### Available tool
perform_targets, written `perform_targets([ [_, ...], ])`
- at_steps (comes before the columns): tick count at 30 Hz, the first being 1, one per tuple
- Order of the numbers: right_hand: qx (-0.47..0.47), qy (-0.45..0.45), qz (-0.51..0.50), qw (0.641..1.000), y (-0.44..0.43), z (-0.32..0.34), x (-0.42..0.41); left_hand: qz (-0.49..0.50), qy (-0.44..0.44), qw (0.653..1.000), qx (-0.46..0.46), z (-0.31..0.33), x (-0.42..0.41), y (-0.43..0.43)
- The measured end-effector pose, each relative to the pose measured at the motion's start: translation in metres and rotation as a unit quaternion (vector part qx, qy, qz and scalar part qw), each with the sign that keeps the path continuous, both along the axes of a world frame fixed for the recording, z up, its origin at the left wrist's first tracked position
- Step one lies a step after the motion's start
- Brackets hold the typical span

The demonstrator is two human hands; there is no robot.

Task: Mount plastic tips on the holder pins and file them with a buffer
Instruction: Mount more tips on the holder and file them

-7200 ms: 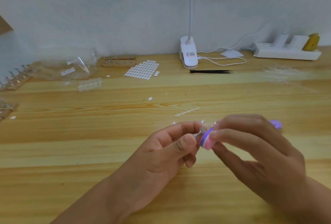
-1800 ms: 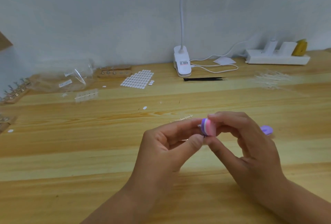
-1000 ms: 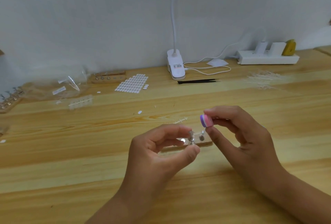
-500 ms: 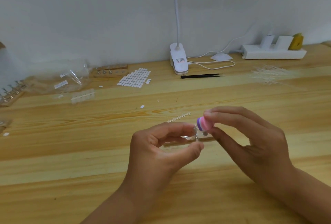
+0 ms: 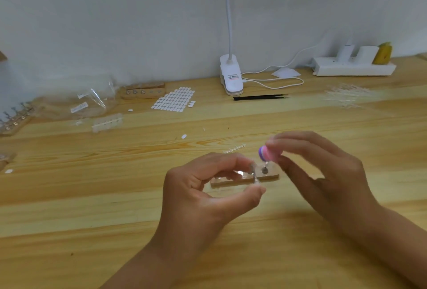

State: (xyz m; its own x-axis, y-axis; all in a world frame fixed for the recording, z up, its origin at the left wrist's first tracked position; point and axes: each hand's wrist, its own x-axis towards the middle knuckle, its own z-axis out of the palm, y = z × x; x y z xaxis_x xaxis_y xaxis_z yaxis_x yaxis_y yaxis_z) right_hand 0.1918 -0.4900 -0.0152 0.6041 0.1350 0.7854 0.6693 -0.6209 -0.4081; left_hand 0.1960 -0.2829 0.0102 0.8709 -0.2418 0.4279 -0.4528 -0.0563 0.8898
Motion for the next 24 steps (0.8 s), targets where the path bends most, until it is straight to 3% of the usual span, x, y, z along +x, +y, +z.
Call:
perform_targets([
  [5, 0.086, 0.043, -0.023, 0.995, 0.005, 0.007, -0.003, 0.017, 0.068, 0.997, -0.034, -0.004, 0.011, 0.004],
  [8, 0.031, 0.001, -0.047, 0.998, 0.009, 0.010, -0.011, -0.010, 0.052, 0.999, -0.007, -0.004, 0.009, 0.003],
  [12, -0.039, -0.064, 0.017, 0.997, 0.017, 0.013, -0.018, -0.028, 0.009, 0.999, 0.012, -0.002, 0.003, -0.001],
  [21, -0.055, -0.044, 0.045, 0.996, 0.015, 0.009, -0.015, -0.011, -0.020, 0.999, 0.029, -0.002, 0.000, -0.002],
  [24, -0.066, -0.023, 0.014, 0.997, 0.007, 0.010, -0.012, 0.004, -0.010, 0.999, 0.038, -0.002, 0.001, 0.000],
])
